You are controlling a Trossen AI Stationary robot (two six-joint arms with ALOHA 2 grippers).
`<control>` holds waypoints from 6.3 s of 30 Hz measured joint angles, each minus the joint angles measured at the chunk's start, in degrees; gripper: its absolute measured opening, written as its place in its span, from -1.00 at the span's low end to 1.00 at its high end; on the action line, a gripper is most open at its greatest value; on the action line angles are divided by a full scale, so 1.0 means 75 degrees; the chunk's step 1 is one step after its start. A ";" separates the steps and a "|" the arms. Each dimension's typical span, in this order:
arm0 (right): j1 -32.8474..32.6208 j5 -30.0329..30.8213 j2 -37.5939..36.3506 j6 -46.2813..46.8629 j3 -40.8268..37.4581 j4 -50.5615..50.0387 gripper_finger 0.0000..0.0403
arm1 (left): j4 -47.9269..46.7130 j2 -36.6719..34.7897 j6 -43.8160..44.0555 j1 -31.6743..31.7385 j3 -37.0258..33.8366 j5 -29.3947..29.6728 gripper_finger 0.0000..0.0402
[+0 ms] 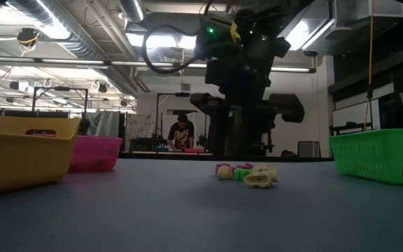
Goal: Sort Halloween decoration
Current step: Put the pink skeleton toy into the light yellow bin
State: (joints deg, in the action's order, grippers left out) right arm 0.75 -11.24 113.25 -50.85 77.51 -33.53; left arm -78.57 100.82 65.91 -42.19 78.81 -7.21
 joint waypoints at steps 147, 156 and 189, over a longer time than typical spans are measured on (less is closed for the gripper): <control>-0.0353 -0.4831 0.0065 1.0156 0.0565 0.3266 -0.85 | 0.4849 0.0000 -0.6268 0.1774 -0.0003 0.4812 -0.81; -0.0350 -0.4662 0.0066 1.0542 0.0565 0.3257 -0.85 | 0.4930 0.0000 -0.6271 0.1775 -0.0003 0.4830 -0.41; -0.0356 -0.4707 0.0067 1.0543 0.0565 0.3251 -0.76 | 0.4946 -0.0003 -0.6277 0.1775 -0.0003 0.4827 -0.91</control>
State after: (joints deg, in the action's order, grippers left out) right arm -1.91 -46.54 113.75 28.23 81.76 -9.15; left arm -41.47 100.79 18.83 -28.88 78.78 28.99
